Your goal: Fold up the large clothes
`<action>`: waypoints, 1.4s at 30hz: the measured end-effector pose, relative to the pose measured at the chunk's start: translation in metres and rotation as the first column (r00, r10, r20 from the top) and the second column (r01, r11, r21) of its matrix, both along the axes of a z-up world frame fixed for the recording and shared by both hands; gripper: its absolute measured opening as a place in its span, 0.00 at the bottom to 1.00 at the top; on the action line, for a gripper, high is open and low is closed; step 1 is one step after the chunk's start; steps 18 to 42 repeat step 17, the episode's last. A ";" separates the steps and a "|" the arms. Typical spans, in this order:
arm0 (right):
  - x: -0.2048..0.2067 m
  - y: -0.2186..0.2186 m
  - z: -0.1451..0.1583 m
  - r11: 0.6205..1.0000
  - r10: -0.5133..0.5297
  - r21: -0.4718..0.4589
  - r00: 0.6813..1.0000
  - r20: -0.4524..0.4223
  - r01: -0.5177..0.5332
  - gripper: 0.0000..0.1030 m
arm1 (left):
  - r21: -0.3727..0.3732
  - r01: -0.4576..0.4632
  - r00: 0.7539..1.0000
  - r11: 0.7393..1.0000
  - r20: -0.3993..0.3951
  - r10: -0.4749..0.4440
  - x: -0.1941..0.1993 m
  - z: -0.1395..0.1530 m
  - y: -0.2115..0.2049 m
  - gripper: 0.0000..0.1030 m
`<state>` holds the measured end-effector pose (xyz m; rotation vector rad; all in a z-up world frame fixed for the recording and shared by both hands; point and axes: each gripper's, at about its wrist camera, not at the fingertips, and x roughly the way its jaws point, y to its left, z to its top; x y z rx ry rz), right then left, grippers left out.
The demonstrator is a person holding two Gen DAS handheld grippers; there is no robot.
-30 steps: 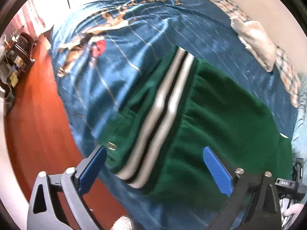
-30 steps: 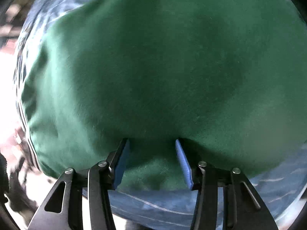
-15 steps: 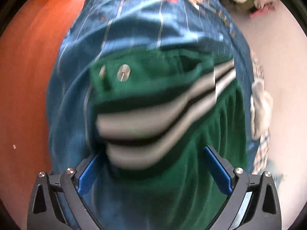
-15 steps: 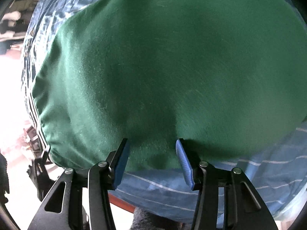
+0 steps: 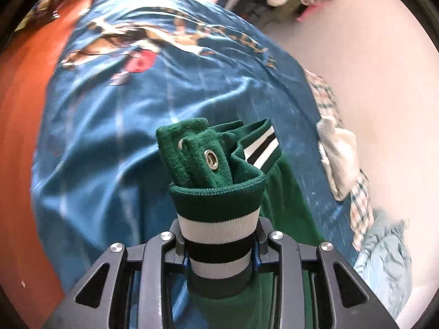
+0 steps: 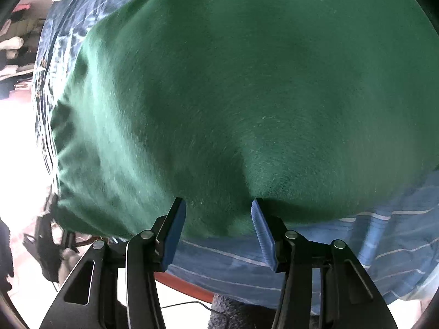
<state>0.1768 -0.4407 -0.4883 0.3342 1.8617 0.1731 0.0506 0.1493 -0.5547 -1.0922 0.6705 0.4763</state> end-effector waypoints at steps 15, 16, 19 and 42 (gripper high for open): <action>0.008 -0.006 -0.011 0.999 -0.049 -0.017 0.998 -0.031 0.048 0.51 | -0.017 -0.030 1.000 0.999 -0.003 0.030 0.047 -0.030 0.008 0.23; 0.007 -0.004 -0.011 0.999 -0.046 -0.018 0.999 -0.029 0.045 0.51 | -0.008 -0.030 1.000 1.000 -0.005 0.030 0.049 -0.024 0.010 0.23; 0.007 0.000 -0.011 0.999 -0.034 -0.020 0.999 -0.024 0.034 0.51 | -0.023 -0.033 0.999 0.999 0.006 0.033 0.051 -0.017 0.015 0.23; 0.007 0.000 -0.011 0.999 -0.034 -0.020 0.999 -0.024 0.034 0.51 | -0.023 -0.033 0.999 0.999 0.006 0.033 0.051 -0.017 0.015 0.23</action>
